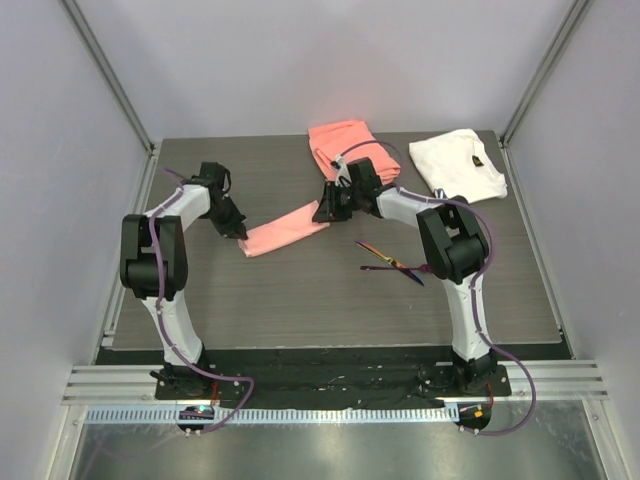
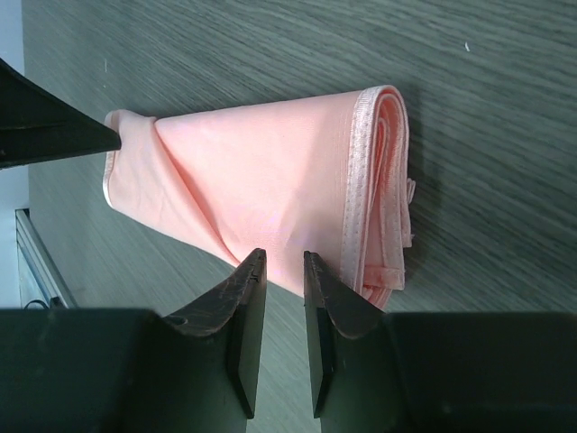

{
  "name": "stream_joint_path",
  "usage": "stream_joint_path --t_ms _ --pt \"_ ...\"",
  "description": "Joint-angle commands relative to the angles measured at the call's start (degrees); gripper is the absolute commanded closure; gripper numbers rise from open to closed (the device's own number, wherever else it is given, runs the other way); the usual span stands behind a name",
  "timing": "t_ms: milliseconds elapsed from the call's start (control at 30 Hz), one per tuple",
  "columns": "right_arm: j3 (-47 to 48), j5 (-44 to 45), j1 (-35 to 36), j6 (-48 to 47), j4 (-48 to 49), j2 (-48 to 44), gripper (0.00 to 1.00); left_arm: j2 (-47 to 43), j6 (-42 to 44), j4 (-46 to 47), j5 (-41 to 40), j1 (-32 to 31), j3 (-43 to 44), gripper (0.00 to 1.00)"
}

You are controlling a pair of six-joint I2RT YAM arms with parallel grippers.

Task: Fold the napkin into a case and place the utensils inside
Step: Pick up the fork from the center of the board.

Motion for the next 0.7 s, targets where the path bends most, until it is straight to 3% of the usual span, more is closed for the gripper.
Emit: stream_joint_path --t_ms 0,400,600,667 --pt "3.77 0.07 -0.09 -1.52 -0.45 2.36 0.71 0.40 0.83 -1.07 -1.55 0.54 -0.46 0.95" --pt "-3.26 0.24 0.79 -1.35 -0.45 -2.99 0.70 -3.99 1.89 -2.92 -2.34 0.72 -4.85 0.94" --pt "-0.36 8.13 0.79 -0.82 -7.46 -9.31 0.49 -9.16 2.41 -4.85 -1.90 0.72 -5.46 0.94" --pt "-2.37 15.34 0.70 -0.38 -9.76 -14.30 0.34 -10.93 3.11 -6.34 -1.81 0.63 -6.08 0.92"
